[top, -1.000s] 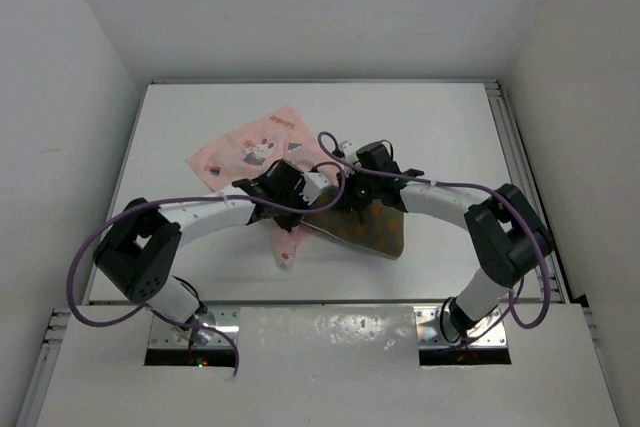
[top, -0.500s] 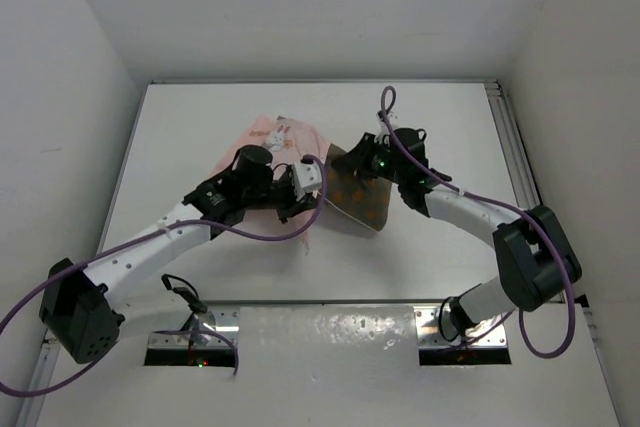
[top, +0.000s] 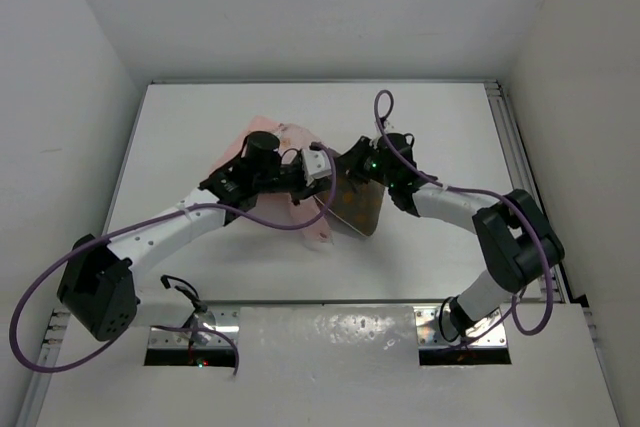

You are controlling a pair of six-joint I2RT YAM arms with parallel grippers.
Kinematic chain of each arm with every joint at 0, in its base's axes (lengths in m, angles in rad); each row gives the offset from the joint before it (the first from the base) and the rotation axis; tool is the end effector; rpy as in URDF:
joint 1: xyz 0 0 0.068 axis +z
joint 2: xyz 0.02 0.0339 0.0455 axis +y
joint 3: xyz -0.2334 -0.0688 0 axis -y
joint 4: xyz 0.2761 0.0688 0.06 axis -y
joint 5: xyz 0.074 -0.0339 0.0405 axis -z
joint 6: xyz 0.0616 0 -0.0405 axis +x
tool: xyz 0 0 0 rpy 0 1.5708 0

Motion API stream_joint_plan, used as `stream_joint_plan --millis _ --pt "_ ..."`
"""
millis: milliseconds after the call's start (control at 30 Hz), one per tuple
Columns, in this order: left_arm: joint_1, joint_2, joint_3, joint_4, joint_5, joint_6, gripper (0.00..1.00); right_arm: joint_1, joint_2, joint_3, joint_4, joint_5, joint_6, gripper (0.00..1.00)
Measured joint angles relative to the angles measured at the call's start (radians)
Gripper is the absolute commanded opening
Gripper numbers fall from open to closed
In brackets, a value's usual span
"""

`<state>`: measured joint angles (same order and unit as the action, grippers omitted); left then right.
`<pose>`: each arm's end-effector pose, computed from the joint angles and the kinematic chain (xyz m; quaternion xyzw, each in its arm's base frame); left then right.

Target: Put the pillow into the pillowcase

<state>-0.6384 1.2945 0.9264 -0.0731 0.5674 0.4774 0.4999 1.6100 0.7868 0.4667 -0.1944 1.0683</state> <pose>0.2609 -0.2348 0.2409 0.5564 0.6087 -0.2770 0.4932 0.3338 0.1959 0.1381 0.1760 0.8001 0.4574 0.3458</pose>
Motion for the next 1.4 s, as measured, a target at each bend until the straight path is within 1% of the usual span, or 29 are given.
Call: stream_joint_plan --millis 33,100,133,167,200,233,267,300,333,367,400,467,600,700,800,867,900,933,1000,1033,1100,1233,1333,1400 --pt "0.0 0.002 0.003 0.003 0.008 0.01 0.39 0.0 -0.005 0.0 0.0 0.003 -0.009 0.0" --pt "0.002 0.005 0.004 -0.003 0.017 0.005 0.75 0.0 -0.017 0.0 -0.013 0.006 -0.037 0.0" --pt "0.005 0.009 0.005 -0.008 0.02 -0.01 0.8 0.0 -0.022 0.0 -0.021 0.002 -0.056 0.0" --pt "0.007 0.013 0.009 -0.015 0.019 -0.037 0.81 0.0 -0.024 -0.001 -0.032 -0.002 -0.079 0.0" --pt "0.012 0.017 0.014 -0.019 0.014 -0.059 0.78 0.001 -0.023 -0.003 -0.037 -0.005 -0.085 0.0" --pt "0.02 0.02 0.018 -0.017 -0.003 -0.09 0.71 0.006 -0.018 -0.008 -0.045 -0.014 -0.101 0.0" --pt "0.029 0.023 0.023 -0.012 -0.034 -0.11 0.54 0.011 -0.009 -0.013 -0.053 -0.023 -0.111 0.0" --pt "0.033 0.028 0.03 -0.002 -0.08 -0.126 0.5 0.018 0.009 -0.019 -0.053 -0.037 -0.118 0.0" --pt "0.032 0.041 0.042 0.011 -0.147 -0.128 0.5 0.024 0.03 -0.023 -0.053 -0.05 -0.122 0.0" --pt "0.032 0.052 0.049 0.022 -0.212 -0.126 0.58 0.03 0.057 -0.028 -0.053 -0.061 -0.123 0.0" --pt "0.029 0.086 0.07 0.027 -0.267 -0.112 0.63 0.035 0.082 -0.035 -0.048 -0.077 -0.119 0.0" --pt "0.023 0.15 0.098 0.025 -0.359 -0.085 0.71 0.041 0.107 -0.046 -0.041 -0.099 -0.111 0.0" --pt "0.021 0.27 0.112 -0.012 -0.453 -0.045 0.72 0.045 0.105 -0.046 -0.021 -0.111 -0.112 0.0" --pt "0.021 0.321 0.112 -0.06 -0.469 -0.026 0.72 0.045 0.104 -0.046 -0.021 -0.111 -0.112 0.0" --pt "0.021 0.338 0.112 -0.094 -0.47 -0.01 0.67 0.045 0.104 -0.048 -0.019 -0.11 -0.112 0.0" --pt "0.02 0.349 0.115 -0.102 -0.472 -0.006 0.47 0.045 0.104 -0.05 -0.016 -0.11 -0.111 0.0" --pt "0.019 0.356 0.116 -0.103 -0.474 -0.005 0.34 0.045 0.104 -0.05 -0.015 -0.11 -0.111 0.0" --pt "0.018 0.362 0.117 -0.103 -0.476 -0.003 0.14 0.045 0.104 -0.05 -0.012 -0.11 -0.111 0.0" --pt "0.016 0.37 0.126 -0.11 -0.483 -0.002 0.02 0.045 0.104 -0.051 -0.009 -0.11 -0.112 0.0" --pt "0.014 0.374 0.142 -0.127 -0.484 0.0 0.0 0.045 0.104 -0.051 -0.005 -0.11 -0.113 0.0" --pt "0.009 0.378 0.192 -0.177 -0.479 -0.003 0.0 0.045 0.103 -0.051 -0.003 -0.111 -0.124 0.0" --pt "-0.013 0.38 0.351 -0.334 -0.443 -0.009 0.0 0.041 0.089 -0.02 -0.035 -0.123 -0.166 0.0" --pt "-0.03 0.38 0.454 -0.42 -0.398 0.001 0.0 0.036 0.035 0.016 -0.094 -0.14 -0.211 0.0" --pt "-0.034 0.375 0.503 -0.452 -0.356 0.013 0.0 0.029 -0.029 0.024 -0.121 -0.148 -0.235 0.0"
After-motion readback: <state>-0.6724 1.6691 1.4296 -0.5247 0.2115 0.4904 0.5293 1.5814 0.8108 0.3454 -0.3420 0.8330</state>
